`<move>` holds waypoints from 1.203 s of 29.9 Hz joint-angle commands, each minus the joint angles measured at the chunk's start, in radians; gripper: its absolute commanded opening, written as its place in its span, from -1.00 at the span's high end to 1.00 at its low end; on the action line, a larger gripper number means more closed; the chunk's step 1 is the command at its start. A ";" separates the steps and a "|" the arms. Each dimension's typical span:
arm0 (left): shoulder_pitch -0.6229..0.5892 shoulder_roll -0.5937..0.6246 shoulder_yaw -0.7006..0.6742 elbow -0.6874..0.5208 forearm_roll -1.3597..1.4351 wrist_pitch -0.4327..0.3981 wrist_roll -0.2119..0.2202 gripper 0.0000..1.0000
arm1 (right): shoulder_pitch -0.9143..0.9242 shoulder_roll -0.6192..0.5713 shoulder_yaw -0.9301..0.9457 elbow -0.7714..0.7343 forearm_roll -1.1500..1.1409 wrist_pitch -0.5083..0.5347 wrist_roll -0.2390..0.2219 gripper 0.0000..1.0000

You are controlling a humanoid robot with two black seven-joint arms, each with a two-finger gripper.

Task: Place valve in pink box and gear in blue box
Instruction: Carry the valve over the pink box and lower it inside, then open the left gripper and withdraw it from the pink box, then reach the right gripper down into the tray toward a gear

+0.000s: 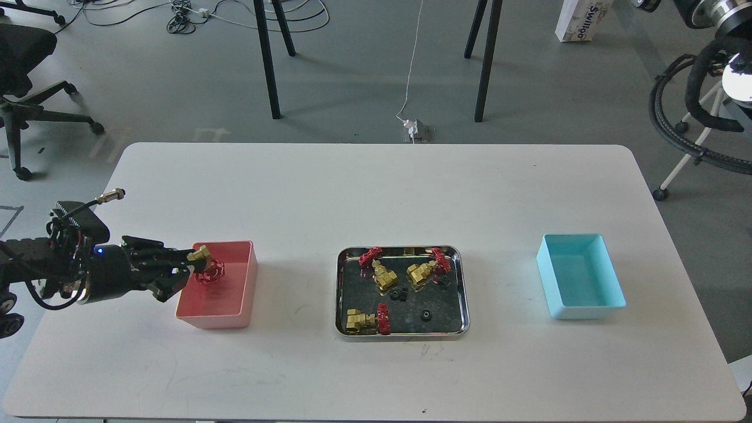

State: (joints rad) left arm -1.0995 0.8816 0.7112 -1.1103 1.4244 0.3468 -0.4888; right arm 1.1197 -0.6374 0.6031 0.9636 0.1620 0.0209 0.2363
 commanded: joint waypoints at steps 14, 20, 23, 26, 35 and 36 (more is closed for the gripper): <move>0.064 -0.096 -0.002 0.115 -0.010 0.001 0.000 0.22 | -0.034 -0.005 0.001 0.003 0.002 0.016 -0.002 -1.00; 0.069 -0.076 -0.139 0.095 -0.022 -0.002 0.000 -0.42 | -0.078 -0.005 -0.011 0.006 -0.002 0.024 -0.032 -1.00; 0.067 -0.046 -0.241 0.037 -0.028 -0.009 0.000 -0.45 | -0.089 -0.005 -0.032 0.029 -0.028 0.066 -0.032 -1.00; 0.061 0.019 -0.407 -0.067 -0.086 -0.054 0.000 -0.47 | -0.063 -0.005 -0.130 0.038 -0.186 0.068 -0.034 -1.00; 0.096 -0.061 -0.929 -0.221 -0.716 -0.455 0.000 -0.67 | 0.381 0.033 -0.987 0.256 -0.834 0.144 -0.035 -1.00; 0.096 -0.085 -0.965 -0.221 -0.787 -0.495 0.000 -0.70 | 0.431 0.057 -1.059 0.283 -0.873 0.190 -0.035 -1.00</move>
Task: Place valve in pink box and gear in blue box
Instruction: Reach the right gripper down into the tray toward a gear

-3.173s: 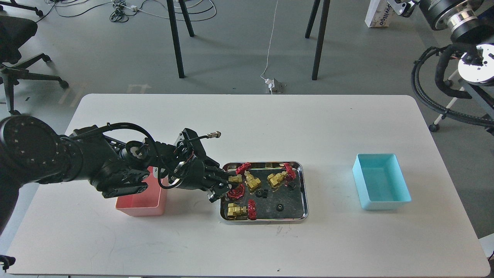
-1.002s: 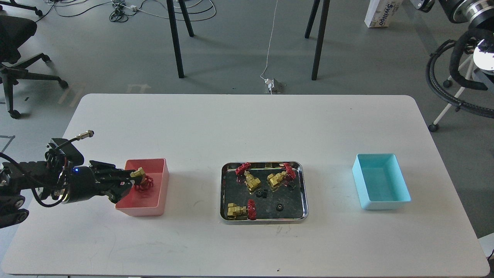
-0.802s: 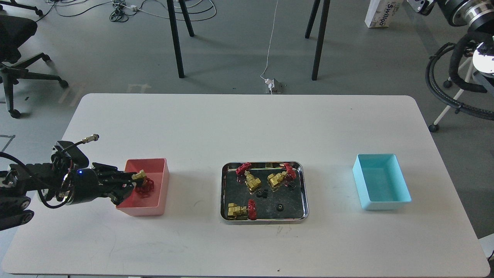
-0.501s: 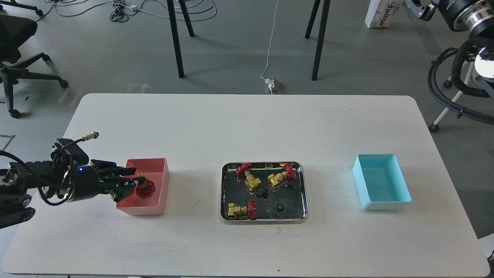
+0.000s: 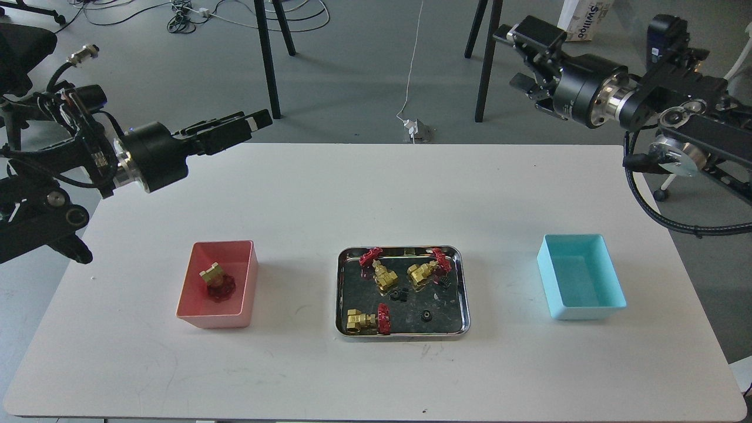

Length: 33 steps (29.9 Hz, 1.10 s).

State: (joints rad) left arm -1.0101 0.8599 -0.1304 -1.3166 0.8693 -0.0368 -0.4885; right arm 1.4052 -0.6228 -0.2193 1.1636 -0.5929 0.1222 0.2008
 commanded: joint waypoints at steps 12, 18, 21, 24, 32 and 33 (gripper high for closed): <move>0.079 -0.305 -0.259 0.025 -0.458 -0.227 0.000 -0.75 | 0.192 0.494 -0.635 0.107 -0.324 0.110 -0.044 -0.93; 0.082 -0.308 -0.259 0.025 -0.460 -0.227 0.000 -0.75 | 0.155 0.615 -0.693 0.019 -0.324 0.102 -0.112 -0.33; 0.082 -0.315 -0.259 0.025 -0.460 -0.227 0.000 -0.75 | 0.138 0.623 -0.698 -0.004 -0.321 0.102 -0.121 -0.27; 0.084 -0.321 -0.258 0.026 -0.460 -0.226 0.000 -0.75 | 0.115 0.623 -0.707 -0.028 -0.318 0.096 -0.123 -0.25; 0.116 -0.322 -0.258 0.037 -0.458 -0.226 0.000 -0.77 | 0.074 0.623 -0.701 -0.082 -0.303 0.085 -0.147 -0.25; 0.119 -0.323 -0.259 0.037 -0.458 -0.226 0.000 -0.78 | 0.075 0.623 -0.700 -0.078 -0.285 0.085 -0.146 -0.25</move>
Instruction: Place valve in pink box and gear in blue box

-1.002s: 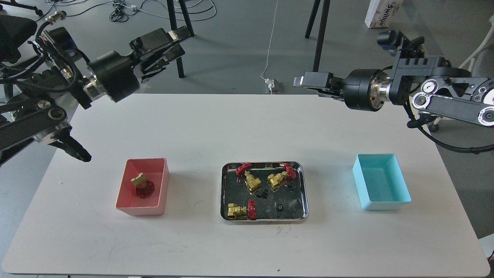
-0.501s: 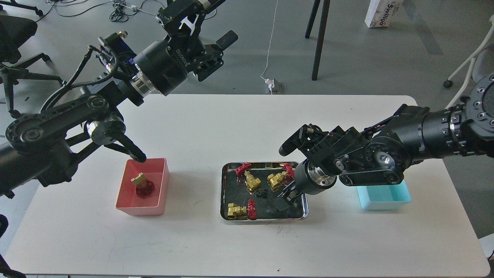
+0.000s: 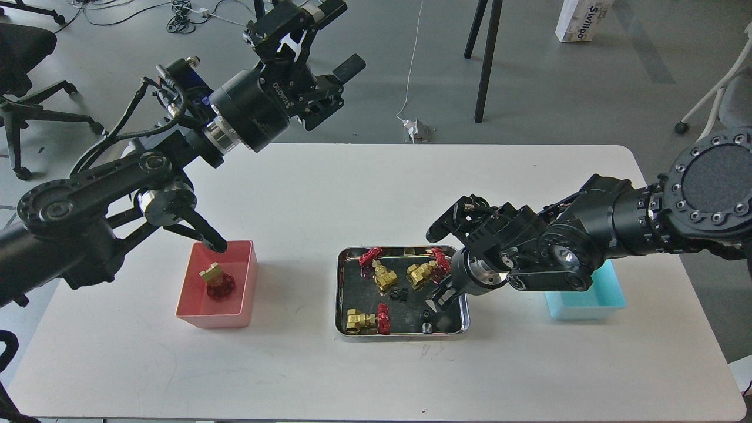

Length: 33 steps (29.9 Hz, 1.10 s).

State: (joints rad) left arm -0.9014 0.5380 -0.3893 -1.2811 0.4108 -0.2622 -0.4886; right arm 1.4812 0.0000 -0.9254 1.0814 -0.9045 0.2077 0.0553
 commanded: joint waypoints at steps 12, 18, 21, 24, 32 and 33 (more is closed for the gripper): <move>0.016 -0.013 0.003 0.019 0.000 -0.002 0.000 -0.79 | 0.045 0.000 0.007 0.066 0.113 0.006 0.020 -0.25; 0.032 -0.013 0.001 0.025 0.003 -0.002 0.000 -0.79 | 0.034 0.000 0.000 0.066 0.104 0.007 0.020 -0.25; 0.033 -0.016 0.001 0.039 0.003 -0.006 0.000 -0.79 | 0.034 0.000 0.000 0.064 0.104 0.010 0.020 -0.25; 0.041 -0.018 0.001 0.042 0.003 -0.008 0.000 -0.80 | 0.034 0.000 0.000 0.064 0.111 0.010 0.021 -0.24; 0.044 -0.032 0.001 0.055 0.005 -0.011 0.000 -0.81 | 0.001 0.000 0.007 0.051 0.111 0.001 0.069 -0.24; 0.044 -0.032 0.003 0.055 0.005 -0.011 0.000 -0.81 | -0.008 0.000 0.007 0.045 0.111 0.001 0.069 -0.24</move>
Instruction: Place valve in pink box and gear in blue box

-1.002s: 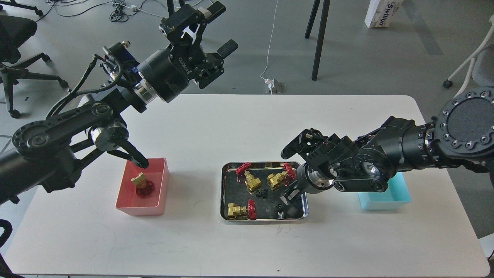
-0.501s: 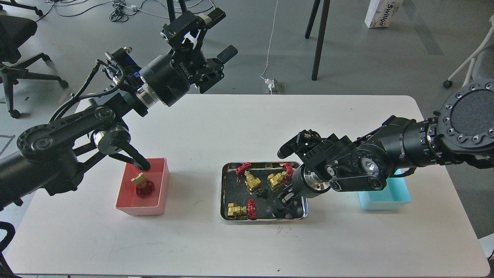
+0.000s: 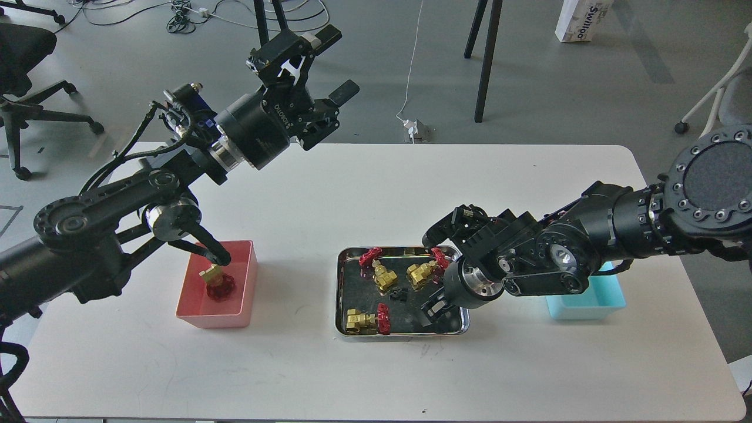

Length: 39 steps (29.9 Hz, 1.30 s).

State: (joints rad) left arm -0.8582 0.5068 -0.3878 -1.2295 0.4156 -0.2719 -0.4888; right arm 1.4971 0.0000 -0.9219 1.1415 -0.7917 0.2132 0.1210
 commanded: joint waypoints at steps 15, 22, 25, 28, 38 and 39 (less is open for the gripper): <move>0.021 -0.014 0.001 0.024 0.002 -0.001 0.000 -0.83 | -0.077 0.000 0.003 -0.054 -0.001 -0.040 0.003 -0.19; 0.022 -0.031 0.001 0.027 0.002 -0.001 0.000 -0.83 | -0.087 0.000 0.003 -0.059 -0.003 -0.077 0.005 -0.17; 0.022 -0.034 0.001 0.028 0.003 -0.001 0.000 -0.84 | -0.098 0.000 0.003 -0.059 -0.003 -0.106 0.006 -0.17; 0.022 -0.037 0.001 0.039 0.003 -0.001 0.000 -0.84 | -0.110 0.000 0.003 -0.059 -0.003 -0.120 0.008 -0.17; 0.024 -0.050 0.003 0.057 0.003 -0.003 0.000 -0.84 | -0.123 0.000 -0.002 -0.065 -0.004 -0.161 0.017 -0.06; 0.024 -0.050 0.003 0.059 0.003 -0.003 0.000 -0.84 | -0.123 0.000 -0.002 -0.065 -0.006 -0.161 0.017 -0.05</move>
State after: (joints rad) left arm -0.8352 0.4573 -0.3851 -1.1741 0.4189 -0.2743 -0.4887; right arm 1.3740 -0.0002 -0.9220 1.0771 -0.7955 0.0537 0.1379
